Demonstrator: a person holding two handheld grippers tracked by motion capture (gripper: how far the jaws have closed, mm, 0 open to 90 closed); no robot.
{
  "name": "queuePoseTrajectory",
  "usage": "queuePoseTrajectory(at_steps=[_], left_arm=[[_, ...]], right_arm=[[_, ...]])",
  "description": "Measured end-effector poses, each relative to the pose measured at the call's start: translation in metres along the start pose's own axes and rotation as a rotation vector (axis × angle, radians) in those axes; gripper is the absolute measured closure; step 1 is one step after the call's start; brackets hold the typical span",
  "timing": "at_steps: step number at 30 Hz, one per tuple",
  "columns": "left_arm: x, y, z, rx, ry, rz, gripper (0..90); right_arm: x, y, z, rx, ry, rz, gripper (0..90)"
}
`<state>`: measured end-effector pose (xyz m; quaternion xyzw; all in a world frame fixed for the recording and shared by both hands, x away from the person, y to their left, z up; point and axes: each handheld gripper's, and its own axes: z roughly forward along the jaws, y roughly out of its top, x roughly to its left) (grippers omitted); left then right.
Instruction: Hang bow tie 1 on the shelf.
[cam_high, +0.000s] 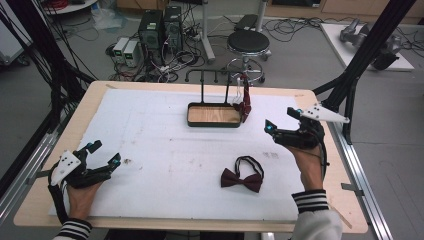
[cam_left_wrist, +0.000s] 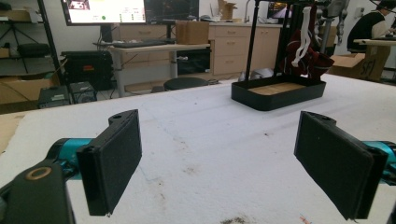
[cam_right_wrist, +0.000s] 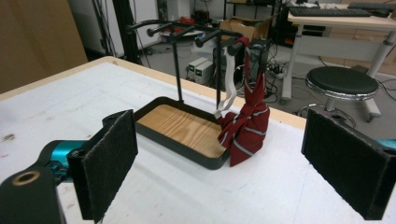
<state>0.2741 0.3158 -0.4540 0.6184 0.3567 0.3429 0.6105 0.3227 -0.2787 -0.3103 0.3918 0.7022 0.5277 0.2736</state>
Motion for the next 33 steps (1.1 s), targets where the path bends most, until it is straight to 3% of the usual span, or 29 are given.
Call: queuePoseTrajectory(at_steps=[7, 18, 33], left_arm=[[0.0, 0.0, 0.0, -0.001, -0.001, 0.002, 15.4], [0.0, 0.0, -0.001, -0.01, 0.0, 0.002, 15.4], [0.0, 0.0, -0.001, -0.014, 0.002, -0.001, 15.4]], right_arm=[[0.013, -0.022, -0.014, -0.026, 0.014, -0.002, 9.6], [0.022, -0.045, -0.018, -0.03, 0.015, -0.01, 9.7], [0.024, -0.051, -0.016, -0.005, 0.025, -0.008, 9.6]])
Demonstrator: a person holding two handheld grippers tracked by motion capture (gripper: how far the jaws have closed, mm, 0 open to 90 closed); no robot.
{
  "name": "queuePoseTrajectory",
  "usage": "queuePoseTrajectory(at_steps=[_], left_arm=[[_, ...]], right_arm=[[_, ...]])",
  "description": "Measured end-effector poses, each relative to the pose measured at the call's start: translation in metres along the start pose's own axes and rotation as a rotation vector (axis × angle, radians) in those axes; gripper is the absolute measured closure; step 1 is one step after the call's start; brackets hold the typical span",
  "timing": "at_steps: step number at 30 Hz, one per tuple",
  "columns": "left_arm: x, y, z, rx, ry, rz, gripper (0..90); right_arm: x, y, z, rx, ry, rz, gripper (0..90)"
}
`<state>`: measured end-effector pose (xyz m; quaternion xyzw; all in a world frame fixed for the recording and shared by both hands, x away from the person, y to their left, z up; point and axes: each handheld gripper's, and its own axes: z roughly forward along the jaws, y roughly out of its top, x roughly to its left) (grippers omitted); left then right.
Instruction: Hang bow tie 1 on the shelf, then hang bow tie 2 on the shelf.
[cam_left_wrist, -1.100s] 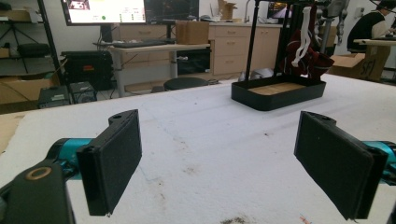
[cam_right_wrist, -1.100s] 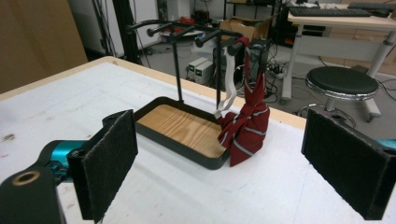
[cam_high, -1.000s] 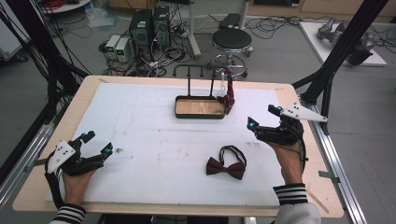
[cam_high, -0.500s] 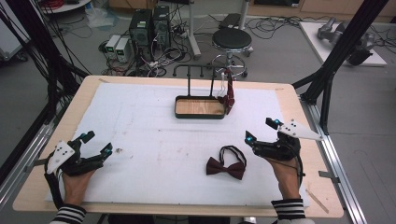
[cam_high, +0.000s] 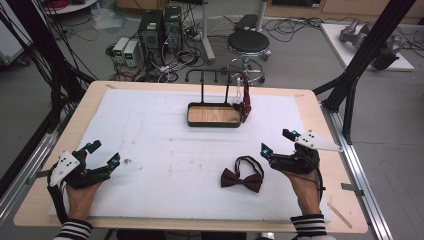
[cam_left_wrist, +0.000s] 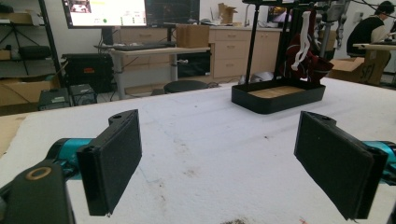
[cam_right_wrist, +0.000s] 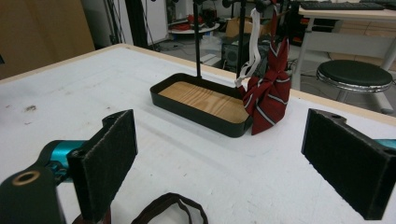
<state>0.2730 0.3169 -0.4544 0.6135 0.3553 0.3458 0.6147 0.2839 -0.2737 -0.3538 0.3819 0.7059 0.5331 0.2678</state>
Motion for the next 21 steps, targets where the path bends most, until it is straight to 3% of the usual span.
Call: queuePoseTrajectory(at_steps=[12, 21], left_arm=[[-0.0003, 0.0, 0.0002, 0.001, -0.002, 0.0, 15.4], [0.0012, 0.0, 0.0, 0.001, 0.006, -0.017, 15.3]], right_arm=[[-0.0025, 0.0011, -0.0019, 0.023, 0.02, -0.006, 9.7], [-0.0023, 0.0025, -0.0032, 0.086, 0.098, -0.023, 9.6]])
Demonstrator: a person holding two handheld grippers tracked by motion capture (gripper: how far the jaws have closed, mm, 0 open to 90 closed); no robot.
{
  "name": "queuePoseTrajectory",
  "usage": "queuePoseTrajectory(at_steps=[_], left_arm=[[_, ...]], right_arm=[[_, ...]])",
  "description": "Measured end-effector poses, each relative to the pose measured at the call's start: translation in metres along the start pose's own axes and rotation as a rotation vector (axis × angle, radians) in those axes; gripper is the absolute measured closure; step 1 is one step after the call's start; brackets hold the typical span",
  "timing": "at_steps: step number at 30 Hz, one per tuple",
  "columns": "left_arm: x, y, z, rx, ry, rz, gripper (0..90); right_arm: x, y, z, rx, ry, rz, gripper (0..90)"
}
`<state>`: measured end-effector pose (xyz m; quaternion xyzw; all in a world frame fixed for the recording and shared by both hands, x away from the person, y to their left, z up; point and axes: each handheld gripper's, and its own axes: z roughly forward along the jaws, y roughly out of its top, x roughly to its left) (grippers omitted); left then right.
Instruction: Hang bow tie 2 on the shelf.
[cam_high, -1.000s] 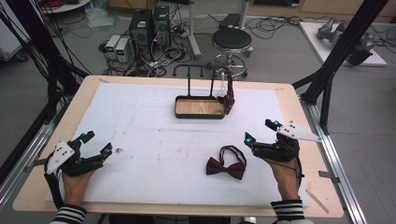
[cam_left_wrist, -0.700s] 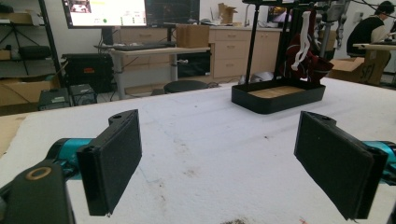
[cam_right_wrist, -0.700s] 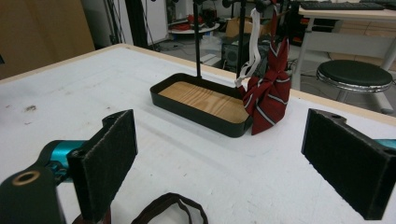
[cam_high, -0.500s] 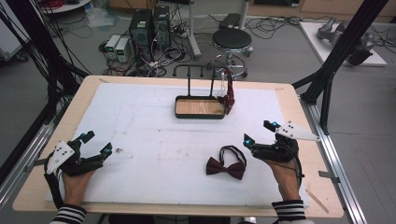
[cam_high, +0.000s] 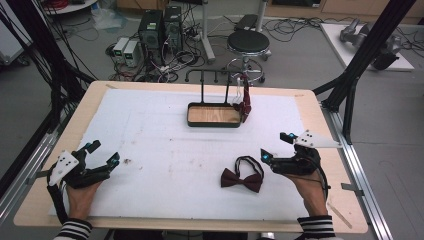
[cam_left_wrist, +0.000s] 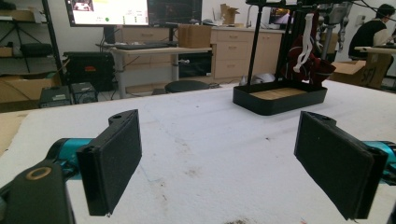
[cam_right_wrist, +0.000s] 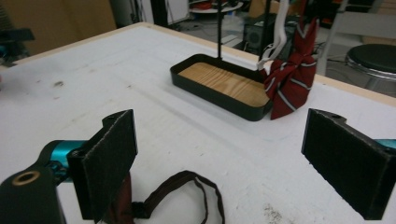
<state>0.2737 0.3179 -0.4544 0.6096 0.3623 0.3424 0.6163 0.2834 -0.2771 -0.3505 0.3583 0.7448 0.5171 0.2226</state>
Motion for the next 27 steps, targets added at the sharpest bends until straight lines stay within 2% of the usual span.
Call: queuePoseTrajectory(at_steps=[7, 16, 18, 21, 27], left_arm=[[0.0, 0.0, 0.0, 0.004, 0.006, 0.0, 15.4], [0.0, 0.0, 0.0, 0.004, 0.006, -0.001, 15.3], [0.0, 0.0, 0.0, 0.004, 0.005, -0.001, 15.3], [0.0, 0.0, 0.0, 0.004, 0.003, 0.001, 15.3], [0.0, 0.0, 0.0, 0.002, 0.001, 0.0, 15.3]], right_arm=[[0.003, 0.0, 0.005, 0.054, 0.062, -0.047, 9.7], [0.011, -0.005, 0.021, 0.207, 0.155, -0.124, 9.8], [0.013, -0.006, 0.024, 0.226, 0.174, -0.136, 9.8], [0.013, -0.007, 0.027, 0.255, 0.196, -0.15, 9.8], [0.017, -0.013, 0.034, 0.365, 0.235, -0.202, 9.9]])
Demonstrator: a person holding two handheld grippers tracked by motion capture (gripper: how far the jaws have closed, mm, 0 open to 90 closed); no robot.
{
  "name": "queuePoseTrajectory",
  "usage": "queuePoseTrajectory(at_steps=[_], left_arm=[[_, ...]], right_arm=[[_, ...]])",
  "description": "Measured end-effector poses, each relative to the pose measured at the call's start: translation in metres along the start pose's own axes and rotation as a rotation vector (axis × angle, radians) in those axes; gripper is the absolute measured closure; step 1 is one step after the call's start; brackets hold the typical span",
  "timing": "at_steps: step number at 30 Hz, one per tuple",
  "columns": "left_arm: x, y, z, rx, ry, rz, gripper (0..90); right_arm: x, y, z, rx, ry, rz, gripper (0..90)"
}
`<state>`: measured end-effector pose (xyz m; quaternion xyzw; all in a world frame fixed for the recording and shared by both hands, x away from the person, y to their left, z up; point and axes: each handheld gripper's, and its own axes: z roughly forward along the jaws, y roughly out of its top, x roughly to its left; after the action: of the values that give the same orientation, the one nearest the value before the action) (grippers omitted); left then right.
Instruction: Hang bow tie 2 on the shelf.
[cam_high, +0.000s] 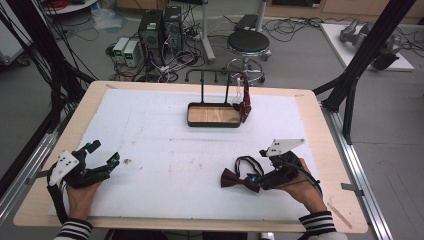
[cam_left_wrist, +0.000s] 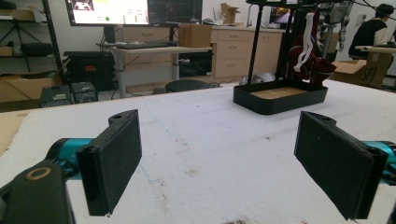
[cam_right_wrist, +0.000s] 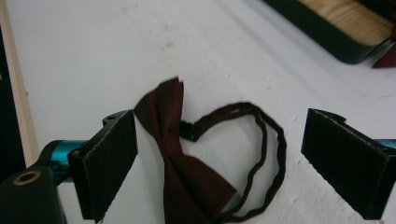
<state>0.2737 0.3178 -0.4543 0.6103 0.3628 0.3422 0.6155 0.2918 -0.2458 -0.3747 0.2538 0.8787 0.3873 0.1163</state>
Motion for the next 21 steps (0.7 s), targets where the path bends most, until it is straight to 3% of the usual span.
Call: queuePoseTrajectory(at_steps=[7, 12, 21], left_arm=[[0.0, 0.0, 0.0, -0.003, -0.001, 0.0, 15.3], [0.0, 0.0, 0.0, -0.002, 0.0, 0.001, 15.3], [0.0, 0.0, 0.0, -0.002, 0.001, 0.002, 15.3]], right_arm=[[0.003, -0.004, 0.01, 0.109, 0.035, -0.052, 11.5], [0.004, -0.005, 0.017, 0.152, 0.067, -0.104, 15.0], [0.005, -0.007, 0.028, 0.219, 0.09, -0.124, 17.8]])
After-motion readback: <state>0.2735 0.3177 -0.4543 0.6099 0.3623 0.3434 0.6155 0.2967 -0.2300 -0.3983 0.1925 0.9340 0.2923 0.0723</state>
